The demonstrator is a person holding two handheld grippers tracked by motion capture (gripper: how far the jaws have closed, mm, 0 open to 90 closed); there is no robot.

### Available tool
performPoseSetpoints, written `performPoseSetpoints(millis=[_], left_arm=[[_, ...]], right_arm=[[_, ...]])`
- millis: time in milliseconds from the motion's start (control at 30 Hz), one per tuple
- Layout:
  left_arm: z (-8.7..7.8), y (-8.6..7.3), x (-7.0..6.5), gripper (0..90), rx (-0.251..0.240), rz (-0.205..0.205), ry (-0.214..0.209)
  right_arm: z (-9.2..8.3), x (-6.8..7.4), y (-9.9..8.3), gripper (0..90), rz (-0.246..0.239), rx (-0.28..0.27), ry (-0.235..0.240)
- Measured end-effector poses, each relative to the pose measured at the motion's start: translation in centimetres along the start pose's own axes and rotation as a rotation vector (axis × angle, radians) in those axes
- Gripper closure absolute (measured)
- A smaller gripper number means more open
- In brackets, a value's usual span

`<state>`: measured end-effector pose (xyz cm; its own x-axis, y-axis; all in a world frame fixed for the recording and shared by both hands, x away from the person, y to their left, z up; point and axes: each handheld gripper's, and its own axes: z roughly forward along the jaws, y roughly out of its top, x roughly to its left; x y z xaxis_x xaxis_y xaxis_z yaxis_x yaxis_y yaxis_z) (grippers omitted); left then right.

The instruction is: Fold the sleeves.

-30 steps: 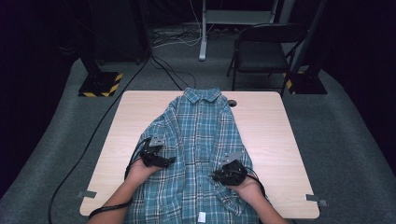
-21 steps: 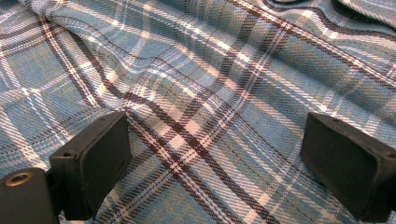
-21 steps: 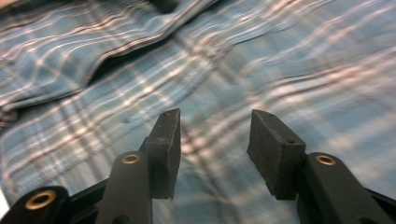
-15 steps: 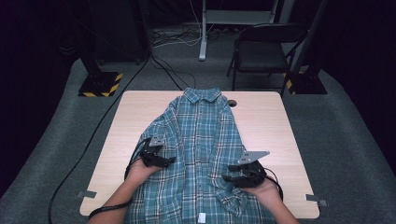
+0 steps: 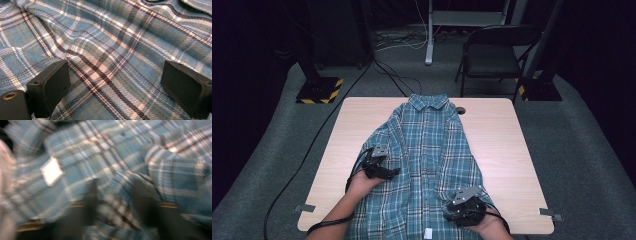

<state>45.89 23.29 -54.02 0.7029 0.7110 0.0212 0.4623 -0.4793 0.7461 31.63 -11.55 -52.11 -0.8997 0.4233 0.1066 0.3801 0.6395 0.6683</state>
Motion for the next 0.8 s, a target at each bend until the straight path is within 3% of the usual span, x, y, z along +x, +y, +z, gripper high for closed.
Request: performPoseSetpoints(millis=[67, 133, 233, 400, 500, 567, 633, 700, 800], left_arm=[[0.0, 0.0, 0.0, 7.9, 0.000, 0.000, 0.000], [0.0, 0.0, 0.0, 7.9, 0.000, 0.000, 0.000], [0.0, 0.0, 0.0, 7.8, 0.000, 0.000, 0.000], [0.0, 0.0, 0.0, 7.9, -0.001, 0.000, 0.000], [0.0, 0.0, 0.0, 7.9, 0.000, 0.000, 0.000], [0.0, 0.0, 0.0, 7.9, -0.001, -0.001, 0.000], [0.0, 0.0, 0.0, 7.9, 0.000, -0.001, 0.001], [0.0, 0.0, 0.0, 7.9, 0.000, 0.001, 0.001], [0.0, 0.0, 0.0, 7.8, 0.000, 0.000, 0.001]], right_arm=[[-0.5, 0.0, 0.1, 84.8, -0.012, -0.012, -0.003], [-1.1, 0.0, 0.0, 85.6, 0.000, -0.026, 0.048], [-2.1, 0.6, -0.1, 85.9, -0.012, -0.050, 0.086], [-4.7, 3.0, 0.1, 84.2, -0.077, -0.177, 0.297], [-6.4, 4.5, 0.6, 77.1, -0.119, -0.257, 0.365], [-7.4, 5.0, 1.1, 70.1, -0.142, -0.289, 0.345], [-7.9, 4.9, 1.5, 63.7, -0.148, -0.291, 0.274], [-7.6, 3.7, 1.8, 60.2, -0.127, -0.282, 0.170], [-5.8, 0.6, 1.5, 57.5, -0.071, -0.233, 0.019]])
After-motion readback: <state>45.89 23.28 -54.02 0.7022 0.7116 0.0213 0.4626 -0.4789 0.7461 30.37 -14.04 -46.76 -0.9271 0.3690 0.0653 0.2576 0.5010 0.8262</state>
